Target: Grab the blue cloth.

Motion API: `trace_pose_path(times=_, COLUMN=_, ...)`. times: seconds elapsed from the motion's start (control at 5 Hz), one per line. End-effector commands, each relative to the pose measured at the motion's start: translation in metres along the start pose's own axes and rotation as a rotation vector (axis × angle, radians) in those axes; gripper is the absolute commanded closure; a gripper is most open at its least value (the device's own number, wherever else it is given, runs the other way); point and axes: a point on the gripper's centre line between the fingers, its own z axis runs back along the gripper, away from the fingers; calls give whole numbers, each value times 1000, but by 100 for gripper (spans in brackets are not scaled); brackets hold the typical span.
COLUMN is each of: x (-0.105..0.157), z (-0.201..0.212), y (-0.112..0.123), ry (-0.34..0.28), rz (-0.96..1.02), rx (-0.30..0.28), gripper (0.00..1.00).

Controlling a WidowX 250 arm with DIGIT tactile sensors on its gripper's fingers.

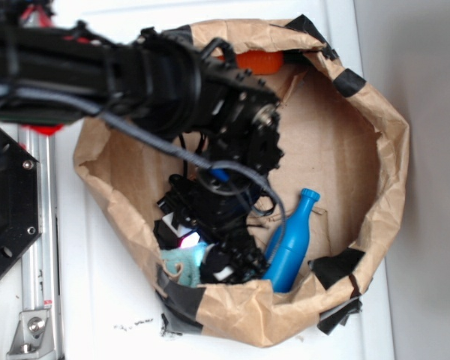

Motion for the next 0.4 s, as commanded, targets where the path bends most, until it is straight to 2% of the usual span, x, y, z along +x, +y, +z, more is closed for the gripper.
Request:
trace_pose_path(times=0.0, x=-10, z=37, y=-2, ry=-249, rz=-193, rx=189, gripper=100)
trace_pose_path(times=0.2, x=-11, z=105, y=6, ry=-523, rz=-169, rx=248, gripper=100)
